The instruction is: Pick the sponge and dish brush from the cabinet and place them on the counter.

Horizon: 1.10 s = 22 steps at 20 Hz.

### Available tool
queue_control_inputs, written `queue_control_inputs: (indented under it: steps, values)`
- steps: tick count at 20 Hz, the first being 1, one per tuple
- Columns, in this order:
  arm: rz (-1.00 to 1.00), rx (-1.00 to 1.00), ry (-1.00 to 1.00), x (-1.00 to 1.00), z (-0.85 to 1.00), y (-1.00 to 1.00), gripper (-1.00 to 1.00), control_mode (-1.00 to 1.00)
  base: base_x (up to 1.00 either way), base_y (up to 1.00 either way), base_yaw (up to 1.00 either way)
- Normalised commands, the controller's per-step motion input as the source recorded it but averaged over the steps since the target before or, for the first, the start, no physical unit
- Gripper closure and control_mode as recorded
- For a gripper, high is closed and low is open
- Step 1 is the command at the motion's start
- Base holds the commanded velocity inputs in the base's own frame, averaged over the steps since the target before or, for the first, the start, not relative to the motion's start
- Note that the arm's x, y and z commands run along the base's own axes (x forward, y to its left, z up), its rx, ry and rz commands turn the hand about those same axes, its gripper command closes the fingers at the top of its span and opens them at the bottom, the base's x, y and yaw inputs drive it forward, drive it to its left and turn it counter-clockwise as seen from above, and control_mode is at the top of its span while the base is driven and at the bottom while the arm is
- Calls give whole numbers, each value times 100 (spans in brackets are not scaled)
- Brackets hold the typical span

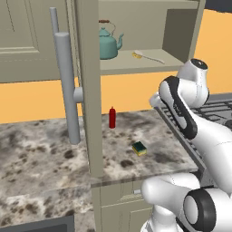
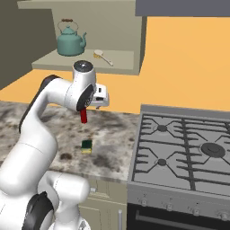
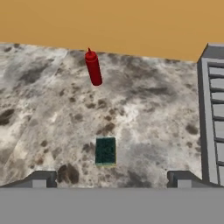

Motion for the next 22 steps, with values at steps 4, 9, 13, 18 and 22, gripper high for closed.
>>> queue_control_inputs:
  steps: [4, 9, 13, 18, 22]
  values:
    - [4, -1, -13, -2, 17, 0, -100, -100, 0, 0, 0]
    - [4, 0, -13, -14, 20, -2, -100, -100, 0, 0, 0]
    - [3, -3, -13, -8, 32, -1, -100, -100, 0, 0, 0]
    - [0, -8, -9, -7, 40, -1, -100, -100, 0, 0, 0]
    - [0, -5, -2, -8, 40, -10, -100, -100, 0, 0, 0]
